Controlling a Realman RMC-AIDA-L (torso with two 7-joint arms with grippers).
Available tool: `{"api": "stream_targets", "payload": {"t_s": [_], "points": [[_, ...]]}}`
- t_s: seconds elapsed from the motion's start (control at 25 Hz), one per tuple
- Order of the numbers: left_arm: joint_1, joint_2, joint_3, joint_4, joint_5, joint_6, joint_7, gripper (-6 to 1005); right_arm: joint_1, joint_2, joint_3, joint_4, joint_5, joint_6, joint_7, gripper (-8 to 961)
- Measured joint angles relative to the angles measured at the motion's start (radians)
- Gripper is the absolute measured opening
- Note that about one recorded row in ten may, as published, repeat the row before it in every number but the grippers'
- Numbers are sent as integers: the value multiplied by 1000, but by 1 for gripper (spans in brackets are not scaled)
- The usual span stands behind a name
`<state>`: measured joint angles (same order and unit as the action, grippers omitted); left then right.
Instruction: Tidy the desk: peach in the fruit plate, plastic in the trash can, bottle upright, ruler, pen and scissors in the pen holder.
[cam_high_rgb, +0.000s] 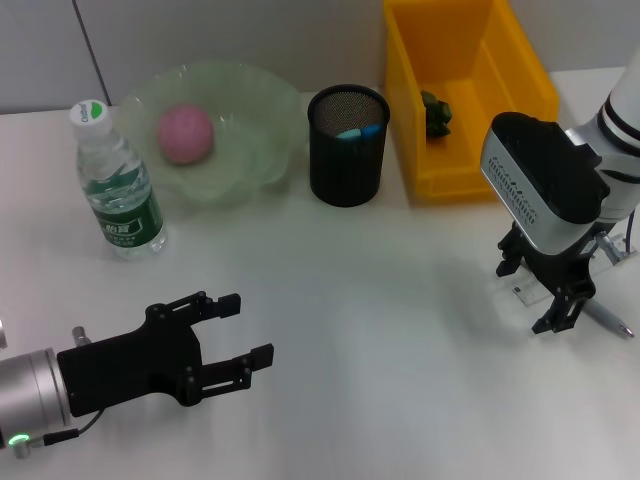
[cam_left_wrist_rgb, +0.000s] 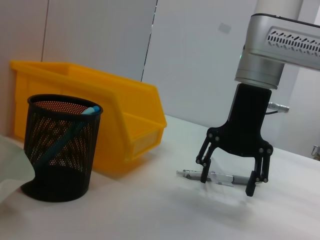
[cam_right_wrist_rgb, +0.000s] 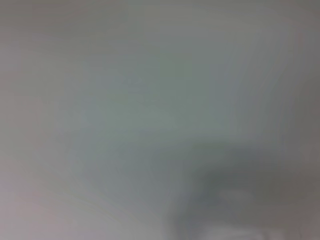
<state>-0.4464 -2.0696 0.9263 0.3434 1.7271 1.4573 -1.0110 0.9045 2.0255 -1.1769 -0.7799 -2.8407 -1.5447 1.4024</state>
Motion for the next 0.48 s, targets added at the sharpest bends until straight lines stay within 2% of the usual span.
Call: {"api": "stream_targets", "payload": {"t_s": [0.48], "points": [[0, -1, 0, -3, -10, 1, 0, 800, -6, 1, -6, 4, -3, 17, -2, 754]]}}
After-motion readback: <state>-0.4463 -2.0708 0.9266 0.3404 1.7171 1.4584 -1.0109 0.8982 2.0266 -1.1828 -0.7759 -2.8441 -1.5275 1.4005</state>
